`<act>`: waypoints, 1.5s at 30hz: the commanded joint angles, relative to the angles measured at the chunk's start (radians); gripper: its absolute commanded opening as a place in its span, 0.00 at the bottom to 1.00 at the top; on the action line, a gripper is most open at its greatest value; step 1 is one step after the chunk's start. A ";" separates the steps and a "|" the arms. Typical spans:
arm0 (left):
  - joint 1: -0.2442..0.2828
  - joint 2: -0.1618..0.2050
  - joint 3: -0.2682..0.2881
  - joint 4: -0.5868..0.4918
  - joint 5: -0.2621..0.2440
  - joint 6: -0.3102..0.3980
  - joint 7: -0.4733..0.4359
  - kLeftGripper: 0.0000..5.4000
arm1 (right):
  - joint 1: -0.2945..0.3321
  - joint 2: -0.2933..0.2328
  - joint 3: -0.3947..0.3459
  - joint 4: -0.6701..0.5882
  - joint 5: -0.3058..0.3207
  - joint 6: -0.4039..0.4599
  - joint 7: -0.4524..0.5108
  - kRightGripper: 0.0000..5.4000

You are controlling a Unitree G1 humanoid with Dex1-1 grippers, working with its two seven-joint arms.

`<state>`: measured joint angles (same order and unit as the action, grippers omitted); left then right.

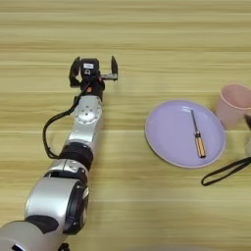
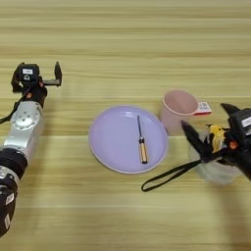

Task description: Move the objects on the table

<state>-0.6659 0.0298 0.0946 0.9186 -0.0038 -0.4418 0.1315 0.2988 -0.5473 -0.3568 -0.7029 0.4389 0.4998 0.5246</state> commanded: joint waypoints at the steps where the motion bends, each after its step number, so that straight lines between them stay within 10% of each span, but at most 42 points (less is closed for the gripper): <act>1: -0.017 0.004 -0.002 0.006 0.009 0.008 0.000 1.00 | 0.018 -0.001 0.058 -0.081 0.047 0.013 0.024 0.99; 12: -0.015 0.003 -0.003 0.005 0.010 0.008 0.000 1.00 | -0.036 0.001 0.238 -0.114 0.117 0.081 0.019 0.99; 28: -0.007 -0.002 -0.005 -0.005 0.010 0.006 0.003 1.00 | -0.377 0.132 0.566 0.228 -0.019 0.165 -0.054 0.99; 45: 0.002 -0.008 -0.008 -0.027 0.013 0.012 0.005 1.00 | -0.524 0.272 0.613 0.607 -0.023 0.173 0.050 0.99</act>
<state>-0.6653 0.0231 0.0925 0.9038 -0.0035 -0.4428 0.1329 -0.2113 -0.2841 0.2625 -0.1162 0.4131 0.6505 0.5702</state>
